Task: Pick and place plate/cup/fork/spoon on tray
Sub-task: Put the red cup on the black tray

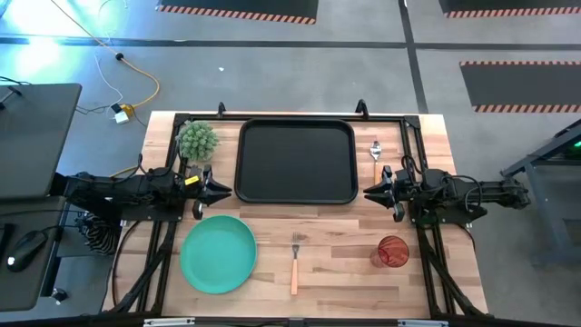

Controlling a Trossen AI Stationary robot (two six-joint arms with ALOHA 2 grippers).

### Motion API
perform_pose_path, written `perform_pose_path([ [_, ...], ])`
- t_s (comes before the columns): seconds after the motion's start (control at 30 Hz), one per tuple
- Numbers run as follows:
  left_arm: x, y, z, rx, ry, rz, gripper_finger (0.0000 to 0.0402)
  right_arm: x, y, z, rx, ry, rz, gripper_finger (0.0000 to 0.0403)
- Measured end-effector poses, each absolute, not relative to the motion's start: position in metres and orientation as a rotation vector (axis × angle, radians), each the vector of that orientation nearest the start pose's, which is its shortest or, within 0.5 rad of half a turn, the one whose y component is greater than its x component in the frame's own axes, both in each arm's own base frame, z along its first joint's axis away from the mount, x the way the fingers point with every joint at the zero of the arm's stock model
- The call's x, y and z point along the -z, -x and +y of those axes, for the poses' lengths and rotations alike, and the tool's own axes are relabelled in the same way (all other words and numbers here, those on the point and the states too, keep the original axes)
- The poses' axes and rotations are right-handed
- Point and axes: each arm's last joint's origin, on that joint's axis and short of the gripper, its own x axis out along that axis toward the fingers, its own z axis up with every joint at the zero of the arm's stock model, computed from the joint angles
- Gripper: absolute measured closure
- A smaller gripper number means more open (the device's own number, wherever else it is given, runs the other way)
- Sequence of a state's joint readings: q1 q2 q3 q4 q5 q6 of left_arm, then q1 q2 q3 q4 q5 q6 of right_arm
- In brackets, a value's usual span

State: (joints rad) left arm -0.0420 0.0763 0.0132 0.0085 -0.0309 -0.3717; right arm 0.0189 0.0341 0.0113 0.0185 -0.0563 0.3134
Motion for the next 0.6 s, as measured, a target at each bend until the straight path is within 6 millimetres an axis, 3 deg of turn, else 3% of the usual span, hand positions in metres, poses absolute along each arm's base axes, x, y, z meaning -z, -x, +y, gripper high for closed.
perform_pose_path([
  [0.43, -0.1635, -0.1016, -0.0031, -0.011, 0.620, 0.047, 0.0335, -0.1664, -0.0992, 0.0020, -0.024, -0.318, 0.008, 0.0328],
  [0.6, -0.1639, -0.1016, -0.0032, -0.011, 0.696, 0.042, 0.0335, -0.1708, -0.0991, 0.0009, 0.004, -0.446, -0.043, 0.0328],
])
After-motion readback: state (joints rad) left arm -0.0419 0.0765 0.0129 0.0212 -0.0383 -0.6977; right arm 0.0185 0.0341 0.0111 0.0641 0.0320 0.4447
